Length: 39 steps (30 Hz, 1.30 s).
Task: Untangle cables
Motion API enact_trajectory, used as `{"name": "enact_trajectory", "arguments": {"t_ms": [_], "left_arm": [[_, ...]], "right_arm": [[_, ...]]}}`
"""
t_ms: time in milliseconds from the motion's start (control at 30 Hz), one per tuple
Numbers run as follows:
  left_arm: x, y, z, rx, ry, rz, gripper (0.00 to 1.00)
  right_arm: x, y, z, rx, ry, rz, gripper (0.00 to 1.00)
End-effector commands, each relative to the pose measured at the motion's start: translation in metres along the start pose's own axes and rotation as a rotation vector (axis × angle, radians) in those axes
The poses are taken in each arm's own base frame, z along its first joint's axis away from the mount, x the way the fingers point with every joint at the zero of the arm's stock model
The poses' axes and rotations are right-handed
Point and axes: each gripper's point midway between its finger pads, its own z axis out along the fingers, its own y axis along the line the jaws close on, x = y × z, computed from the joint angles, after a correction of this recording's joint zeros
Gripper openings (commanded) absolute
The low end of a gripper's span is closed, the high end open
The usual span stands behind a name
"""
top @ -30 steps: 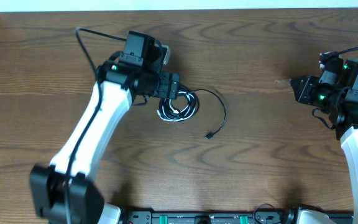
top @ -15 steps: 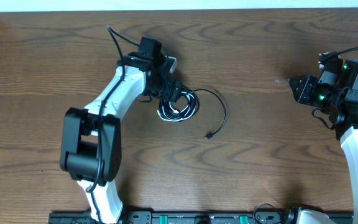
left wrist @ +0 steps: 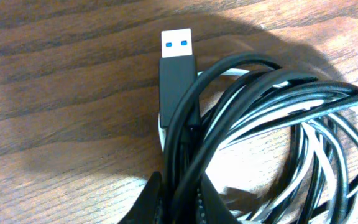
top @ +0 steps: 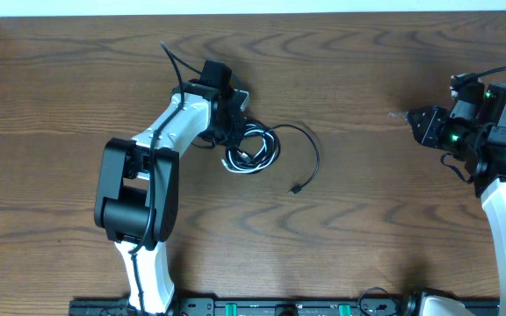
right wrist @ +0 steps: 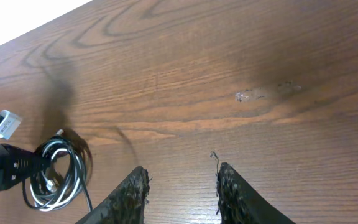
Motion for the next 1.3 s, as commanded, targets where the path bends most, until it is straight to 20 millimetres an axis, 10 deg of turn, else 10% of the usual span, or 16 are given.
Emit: {"name": "enact_trajectory", "arguments": {"t_ms": [0, 433, 733, 1033, 1267], "left_arm": [[-0.007, 0.011, -0.019, -0.052, -0.039, -0.005, 0.07], [-0.032, 0.055, -0.211, -0.614, -0.435, -0.087, 0.07], [-0.011, 0.08, -0.239, -1.154, -0.502, -0.306, 0.07], [-0.012, 0.07, -0.16, -1.204, -0.427, -0.307, 0.07], [-0.013, -0.015, -0.044, -0.603, -0.247, -0.289, 0.07]], "right_arm": [[-0.002, 0.005, -0.002, -0.014, -0.006, -0.022, 0.34], [0.001, 0.002, 0.004, -0.01, 0.013, -0.019, 0.35], [0.004, 0.001, 0.004, -0.008, 0.024, -0.034, 0.35], [0.011, -0.001, 0.003, -0.004, 0.052, -0.06, 0.37], [0.01, -0.001, 0.003, -0.004, 0.051, -0.068, 0.38]]}}
